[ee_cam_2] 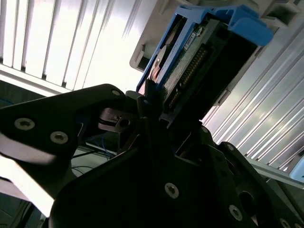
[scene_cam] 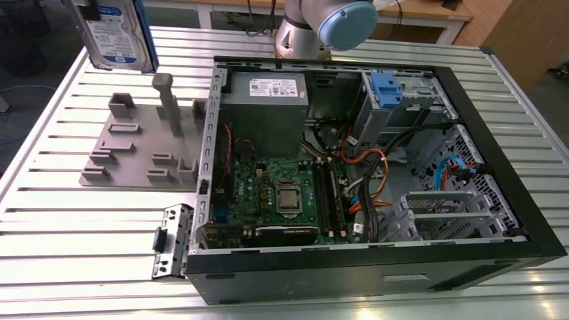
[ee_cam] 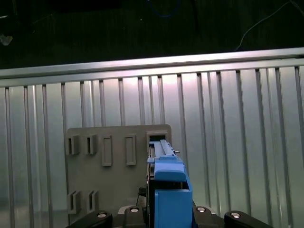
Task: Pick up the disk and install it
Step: 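Pick up the disk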
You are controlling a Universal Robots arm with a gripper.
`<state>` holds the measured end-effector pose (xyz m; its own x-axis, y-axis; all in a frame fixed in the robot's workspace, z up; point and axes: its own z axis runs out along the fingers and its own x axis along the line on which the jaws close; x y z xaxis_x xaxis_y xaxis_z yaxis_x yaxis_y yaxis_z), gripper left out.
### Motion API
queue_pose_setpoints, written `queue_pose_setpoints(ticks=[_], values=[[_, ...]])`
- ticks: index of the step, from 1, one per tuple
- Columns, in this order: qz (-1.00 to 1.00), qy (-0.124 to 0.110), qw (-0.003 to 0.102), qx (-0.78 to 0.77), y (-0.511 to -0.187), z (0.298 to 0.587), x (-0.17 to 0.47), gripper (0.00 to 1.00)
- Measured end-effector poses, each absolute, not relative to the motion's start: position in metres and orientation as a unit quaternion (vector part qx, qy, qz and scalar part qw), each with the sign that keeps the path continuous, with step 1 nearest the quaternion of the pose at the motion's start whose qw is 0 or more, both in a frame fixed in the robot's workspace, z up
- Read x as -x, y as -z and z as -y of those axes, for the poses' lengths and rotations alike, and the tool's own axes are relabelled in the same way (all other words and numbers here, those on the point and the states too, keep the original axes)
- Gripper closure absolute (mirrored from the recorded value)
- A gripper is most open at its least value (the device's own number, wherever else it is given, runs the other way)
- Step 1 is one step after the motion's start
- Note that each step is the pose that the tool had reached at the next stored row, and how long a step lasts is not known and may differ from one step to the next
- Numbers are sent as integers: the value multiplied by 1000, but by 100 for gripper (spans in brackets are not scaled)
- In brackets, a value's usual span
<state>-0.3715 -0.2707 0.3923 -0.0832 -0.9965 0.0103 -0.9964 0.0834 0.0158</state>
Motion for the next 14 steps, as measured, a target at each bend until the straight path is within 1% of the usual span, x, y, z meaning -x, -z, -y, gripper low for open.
queue_pose_setpoints(ticks=[14], values=[[736,2,9,-677,-404,271,371,64]])
